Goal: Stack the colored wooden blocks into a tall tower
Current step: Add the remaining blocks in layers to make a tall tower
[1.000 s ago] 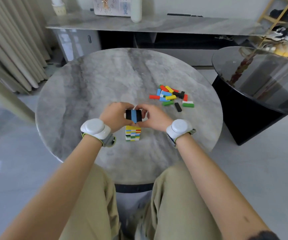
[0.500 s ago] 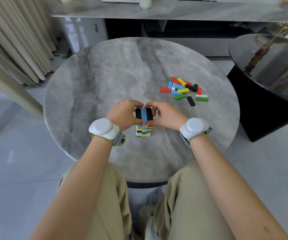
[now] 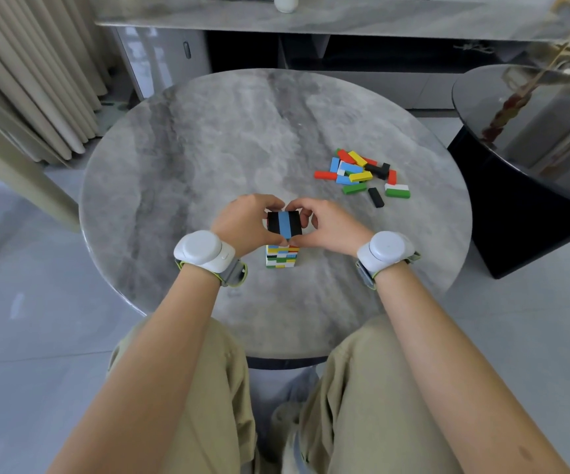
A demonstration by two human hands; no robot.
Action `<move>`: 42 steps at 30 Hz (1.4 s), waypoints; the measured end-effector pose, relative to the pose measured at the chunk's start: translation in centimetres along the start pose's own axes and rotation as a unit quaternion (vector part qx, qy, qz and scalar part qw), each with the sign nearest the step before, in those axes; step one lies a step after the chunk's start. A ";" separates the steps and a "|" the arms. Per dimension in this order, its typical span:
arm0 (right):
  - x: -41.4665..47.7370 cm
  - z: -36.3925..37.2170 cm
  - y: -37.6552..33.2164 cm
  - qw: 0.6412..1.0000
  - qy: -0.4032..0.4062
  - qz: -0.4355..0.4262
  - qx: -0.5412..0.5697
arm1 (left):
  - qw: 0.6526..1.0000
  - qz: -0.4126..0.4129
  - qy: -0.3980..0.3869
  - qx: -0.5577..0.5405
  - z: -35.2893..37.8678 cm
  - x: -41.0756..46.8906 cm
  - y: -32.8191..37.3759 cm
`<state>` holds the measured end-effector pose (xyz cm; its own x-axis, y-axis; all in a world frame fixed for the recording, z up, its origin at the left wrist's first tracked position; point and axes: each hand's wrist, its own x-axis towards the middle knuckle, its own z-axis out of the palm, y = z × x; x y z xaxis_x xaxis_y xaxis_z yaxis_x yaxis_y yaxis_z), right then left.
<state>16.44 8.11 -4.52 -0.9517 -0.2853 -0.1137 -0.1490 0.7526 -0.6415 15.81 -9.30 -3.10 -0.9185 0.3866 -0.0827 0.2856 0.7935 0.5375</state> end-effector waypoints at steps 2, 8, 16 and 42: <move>0.0 0.0 0.0 1.000 -0.003 0.002 -0.001 | 1.000 0.004 0.004 0.009 0.0 0.0 0.1; -0.2 -0.3 -0.1 1.000 -0.017 0.009 -0.007 | 0.999 -0.002 0.010 0.037 0.1 0.0 -0.1; -0.3 -0.6 0.1 0.999 -0.040 0.028 -0.022 | 0.999 -0.015 0.000 0.041 0.0 0.0 -0.3; 0.3 0.1 0.2 0.999 -0.014 0.008 -0.052 | 0.998 0.003 0.005 0.056 0.4 0.0 0.0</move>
<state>16.12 8.10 -4.72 -0.9464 -0.2884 -0.1454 -0.1625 0.8143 -0.5573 15.92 -9.18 -3.41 -0.9191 0.3876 -0.0712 0.3196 0.8389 0.4407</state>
